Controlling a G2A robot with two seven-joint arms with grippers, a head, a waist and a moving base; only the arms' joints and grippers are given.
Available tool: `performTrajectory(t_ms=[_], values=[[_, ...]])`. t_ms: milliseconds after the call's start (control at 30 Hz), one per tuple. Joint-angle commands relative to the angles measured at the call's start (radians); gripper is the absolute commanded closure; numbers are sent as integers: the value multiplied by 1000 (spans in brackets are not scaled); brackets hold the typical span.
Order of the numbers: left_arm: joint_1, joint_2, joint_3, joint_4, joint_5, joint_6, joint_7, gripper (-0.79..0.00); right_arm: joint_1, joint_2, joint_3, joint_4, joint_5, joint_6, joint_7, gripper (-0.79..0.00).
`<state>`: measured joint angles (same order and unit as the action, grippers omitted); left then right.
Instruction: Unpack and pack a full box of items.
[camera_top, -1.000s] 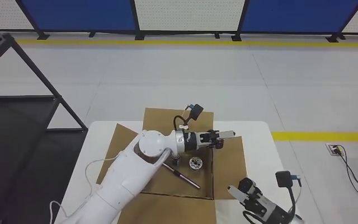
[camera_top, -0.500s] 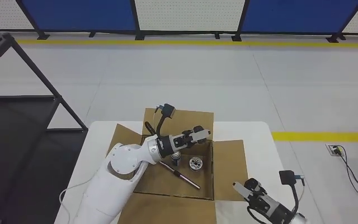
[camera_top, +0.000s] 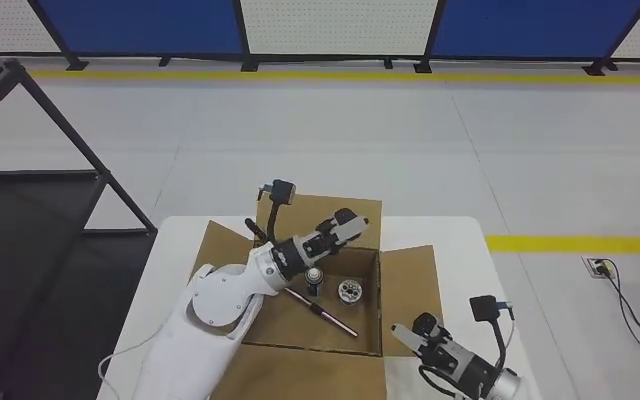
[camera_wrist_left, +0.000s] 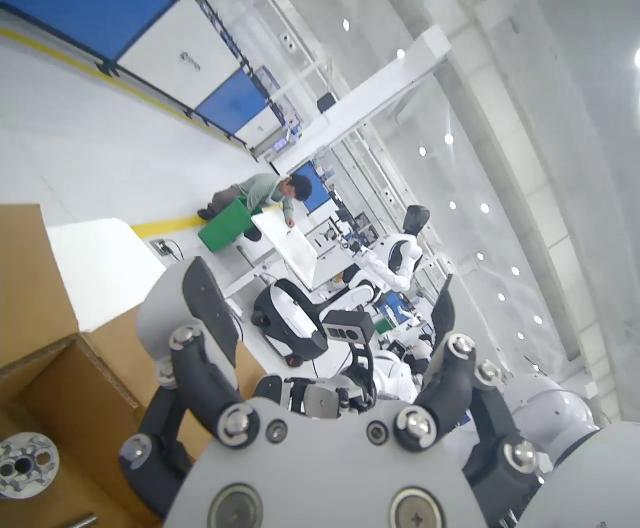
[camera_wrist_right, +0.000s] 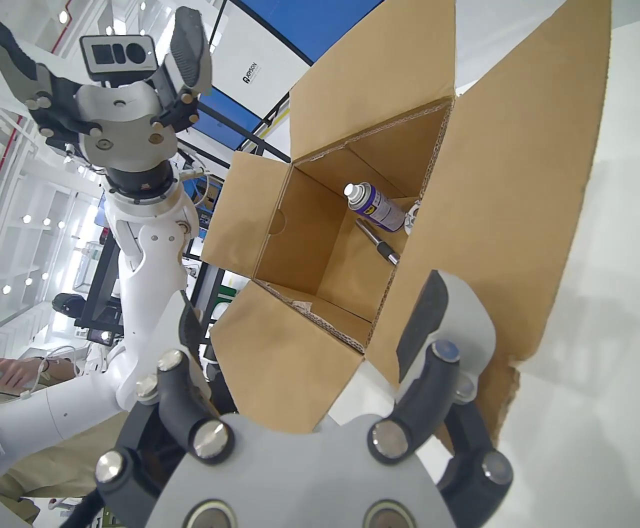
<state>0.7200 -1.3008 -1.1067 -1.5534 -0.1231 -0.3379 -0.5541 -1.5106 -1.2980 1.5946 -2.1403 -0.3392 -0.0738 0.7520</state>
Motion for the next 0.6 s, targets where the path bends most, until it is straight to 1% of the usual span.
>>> performTrajectory(t_ms=[0,233,400,500,567], values=[[58,7,-31,-67,27,8,42,-785,12,1,-7,13,1,13,-9,-785],[276,36,-175,-269,93,50,109,-785,41,7,-5,54,12,26,-31,-785],[422,51,-279,-382,119,78,148,-785,39,12,8,51,16,25,-23,-785],[490,62,-329,-442,163,83,106,-785,39,12,8,51,16,25,-23,-785],[509,67,-349,-460,157,77,62,-785,39,12,8,51,16,25,-23,-785]])
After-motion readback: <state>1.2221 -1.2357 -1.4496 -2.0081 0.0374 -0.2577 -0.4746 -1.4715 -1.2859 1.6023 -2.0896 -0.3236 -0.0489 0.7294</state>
